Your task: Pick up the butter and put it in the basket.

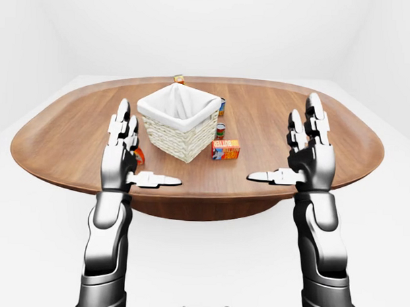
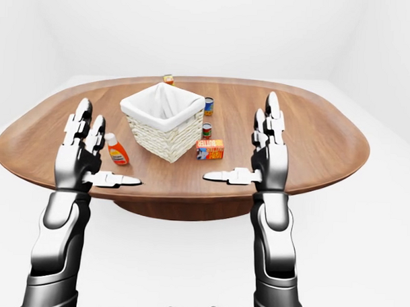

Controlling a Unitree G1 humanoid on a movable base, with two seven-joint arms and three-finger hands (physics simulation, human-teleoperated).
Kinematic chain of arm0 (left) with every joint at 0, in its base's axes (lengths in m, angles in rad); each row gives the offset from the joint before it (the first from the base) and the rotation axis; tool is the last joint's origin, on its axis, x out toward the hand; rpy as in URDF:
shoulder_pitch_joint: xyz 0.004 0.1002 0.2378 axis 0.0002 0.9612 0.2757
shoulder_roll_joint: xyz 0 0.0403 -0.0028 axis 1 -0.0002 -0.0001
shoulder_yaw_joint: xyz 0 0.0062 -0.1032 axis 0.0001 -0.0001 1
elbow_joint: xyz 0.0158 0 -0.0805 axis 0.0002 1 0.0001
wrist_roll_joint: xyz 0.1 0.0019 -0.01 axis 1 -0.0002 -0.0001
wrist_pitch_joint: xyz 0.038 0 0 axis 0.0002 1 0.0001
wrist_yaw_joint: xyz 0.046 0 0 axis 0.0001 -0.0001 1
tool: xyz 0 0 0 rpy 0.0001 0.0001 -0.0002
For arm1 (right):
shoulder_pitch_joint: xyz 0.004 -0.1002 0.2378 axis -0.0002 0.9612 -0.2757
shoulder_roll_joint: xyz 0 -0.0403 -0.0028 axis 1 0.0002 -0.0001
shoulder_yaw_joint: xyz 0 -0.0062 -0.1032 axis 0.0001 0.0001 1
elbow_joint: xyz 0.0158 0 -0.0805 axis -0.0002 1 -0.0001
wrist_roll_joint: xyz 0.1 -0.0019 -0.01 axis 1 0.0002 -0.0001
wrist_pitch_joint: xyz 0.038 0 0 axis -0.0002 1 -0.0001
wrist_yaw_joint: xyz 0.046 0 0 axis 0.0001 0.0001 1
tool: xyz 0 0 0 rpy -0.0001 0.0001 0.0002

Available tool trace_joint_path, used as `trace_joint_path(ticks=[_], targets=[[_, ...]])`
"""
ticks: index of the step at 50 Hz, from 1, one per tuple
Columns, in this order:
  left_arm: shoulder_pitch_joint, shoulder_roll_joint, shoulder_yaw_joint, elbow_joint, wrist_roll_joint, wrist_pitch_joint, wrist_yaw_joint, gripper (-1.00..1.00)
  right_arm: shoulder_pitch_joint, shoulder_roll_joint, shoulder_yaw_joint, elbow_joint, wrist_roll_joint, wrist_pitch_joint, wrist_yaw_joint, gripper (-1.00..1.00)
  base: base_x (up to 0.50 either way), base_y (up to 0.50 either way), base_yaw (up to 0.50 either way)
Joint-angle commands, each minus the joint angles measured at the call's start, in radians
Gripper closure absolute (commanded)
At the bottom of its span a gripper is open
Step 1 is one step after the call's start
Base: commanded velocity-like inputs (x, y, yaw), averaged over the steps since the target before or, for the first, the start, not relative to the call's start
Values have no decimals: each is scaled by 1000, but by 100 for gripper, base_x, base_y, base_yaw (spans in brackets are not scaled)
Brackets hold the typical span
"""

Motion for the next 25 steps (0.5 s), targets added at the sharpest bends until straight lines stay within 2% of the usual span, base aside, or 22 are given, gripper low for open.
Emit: trace_joint_path(ticks=[1, 15, 25], targets=[[-18, 4, 6, -44, 5, 0, 5, -100, -21, -10, -6, -61, 32, 0, -8, -100, 5, 43, 0], [-28, 3, 1, -57, -9, 0, 8, -100, -20, -1, -1, -104, 54, 0, -9, -100, 7, 43, 0], [-23, 0, -2, -64, -10, 0, 6, -100, -11, -7, -8, -109, 70, 0, -2, -100, 30, 13, 0]])
